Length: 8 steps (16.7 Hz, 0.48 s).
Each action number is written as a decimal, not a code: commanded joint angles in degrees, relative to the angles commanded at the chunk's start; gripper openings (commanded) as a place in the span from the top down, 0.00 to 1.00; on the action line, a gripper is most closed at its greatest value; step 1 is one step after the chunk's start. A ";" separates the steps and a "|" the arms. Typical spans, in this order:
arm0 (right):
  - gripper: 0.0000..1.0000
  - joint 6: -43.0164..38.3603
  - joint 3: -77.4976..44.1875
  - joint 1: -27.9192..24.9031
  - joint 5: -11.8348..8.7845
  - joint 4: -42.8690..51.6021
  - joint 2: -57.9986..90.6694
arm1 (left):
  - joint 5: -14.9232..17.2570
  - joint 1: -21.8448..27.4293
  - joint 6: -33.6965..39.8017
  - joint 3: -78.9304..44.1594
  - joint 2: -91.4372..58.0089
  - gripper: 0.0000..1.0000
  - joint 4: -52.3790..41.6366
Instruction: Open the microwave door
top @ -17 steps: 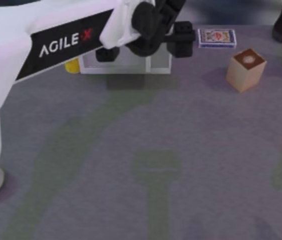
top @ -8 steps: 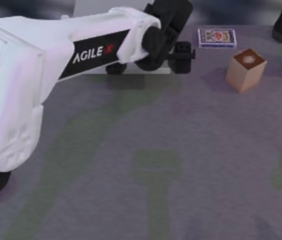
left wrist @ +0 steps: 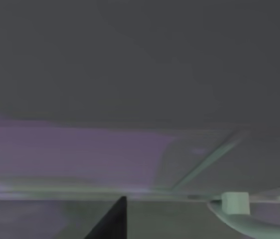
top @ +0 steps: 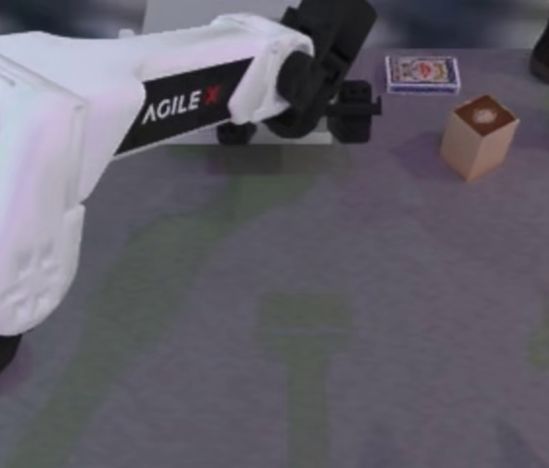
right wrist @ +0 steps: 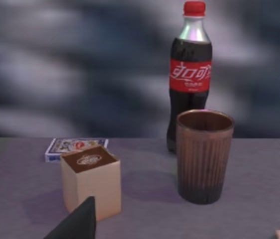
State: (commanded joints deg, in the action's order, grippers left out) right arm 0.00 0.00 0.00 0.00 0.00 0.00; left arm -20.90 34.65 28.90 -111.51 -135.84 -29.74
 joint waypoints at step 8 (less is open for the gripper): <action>0.00 0.00 0.00 0.00 0.00 0.00 0.00 | 0.00 0.00 0.00 0.00 0.00 0.98 0.00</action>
State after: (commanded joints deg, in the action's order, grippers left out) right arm 0.00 0.00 0.00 0.00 0.00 0.00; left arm -20.90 34.65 28.90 -111.51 -135.84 -29.74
